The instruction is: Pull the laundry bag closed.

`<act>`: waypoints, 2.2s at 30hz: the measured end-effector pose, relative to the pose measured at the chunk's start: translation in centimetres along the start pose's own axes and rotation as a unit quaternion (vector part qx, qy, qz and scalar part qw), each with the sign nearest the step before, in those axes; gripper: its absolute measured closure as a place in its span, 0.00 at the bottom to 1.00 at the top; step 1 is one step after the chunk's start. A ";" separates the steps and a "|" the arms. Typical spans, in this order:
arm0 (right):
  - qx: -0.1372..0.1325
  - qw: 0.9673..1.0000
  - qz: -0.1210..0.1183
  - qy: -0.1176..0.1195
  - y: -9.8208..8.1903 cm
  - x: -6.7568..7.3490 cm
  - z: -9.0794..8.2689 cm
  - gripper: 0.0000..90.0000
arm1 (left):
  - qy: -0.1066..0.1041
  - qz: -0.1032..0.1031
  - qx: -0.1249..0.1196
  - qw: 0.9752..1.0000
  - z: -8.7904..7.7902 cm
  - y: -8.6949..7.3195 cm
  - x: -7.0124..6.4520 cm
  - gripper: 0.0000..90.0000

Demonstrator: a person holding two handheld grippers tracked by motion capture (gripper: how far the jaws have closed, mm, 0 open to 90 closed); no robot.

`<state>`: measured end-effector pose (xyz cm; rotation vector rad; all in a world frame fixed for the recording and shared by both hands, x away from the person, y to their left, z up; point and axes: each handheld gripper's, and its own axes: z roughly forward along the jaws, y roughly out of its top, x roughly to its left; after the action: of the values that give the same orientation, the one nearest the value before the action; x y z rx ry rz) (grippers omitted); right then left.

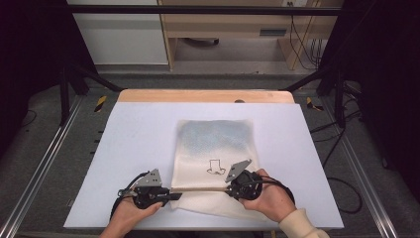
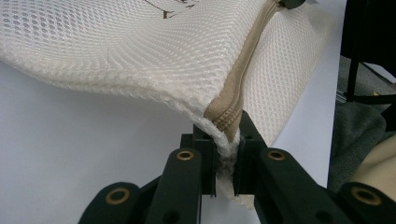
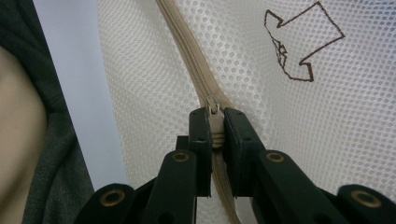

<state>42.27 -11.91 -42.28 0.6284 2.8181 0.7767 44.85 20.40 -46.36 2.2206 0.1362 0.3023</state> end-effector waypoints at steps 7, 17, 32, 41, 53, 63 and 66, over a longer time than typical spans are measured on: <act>-0.002 1.000 0.007 -0.002 -0.3 -0.2 -0.3 0.91 | -0.001 -0.001 -0.001 1.000 0.0 0.0 0.0 0.92; -0.004 1.000 0.004 -0.003 -0.5 -0.2 -0.3 0.91 | -0.001 0.000 -0.001 1.000 0.0 0.0 0.0 0.92; -0.002 1.000 0.015 -0.007 -1.3 -0.6 -0.9 0.91 | -0.002 -0.001 -0.004 1.000 0.1 0.0 -0.2 0.92; -0.001 1.000 0.020 -0.014 -2.0 -0.9 -1.3 0.91 | -0.001 0.000 -0.002 1.000 0.1 0.0 -0.1 0.92; -0.001 0.999 0.036 -0.024 -3.5 -1.5 -2.2 0.91 | 0.000 -0.003 -0.004 1.000 0.1 0.0 -0.1 0.92; -0.002 0.999 0.047 -0.028 -4.4 -1.9 -2.7 0.91 | -0.002 -0.003 -0.006 1.000 0.1 0.0 -0.1 0.92; -0.003 0.998 0.048 -0.028 -4.5 -1.9 -2.8 0.91 | -0.002 -0.003 -0.005 1.000 0.1 0.0 -0.1 0.92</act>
<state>41.66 -17.50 -42.18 0.7782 2.7512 0.7711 44.75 20.25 -46.46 2.2106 0.1388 0.2957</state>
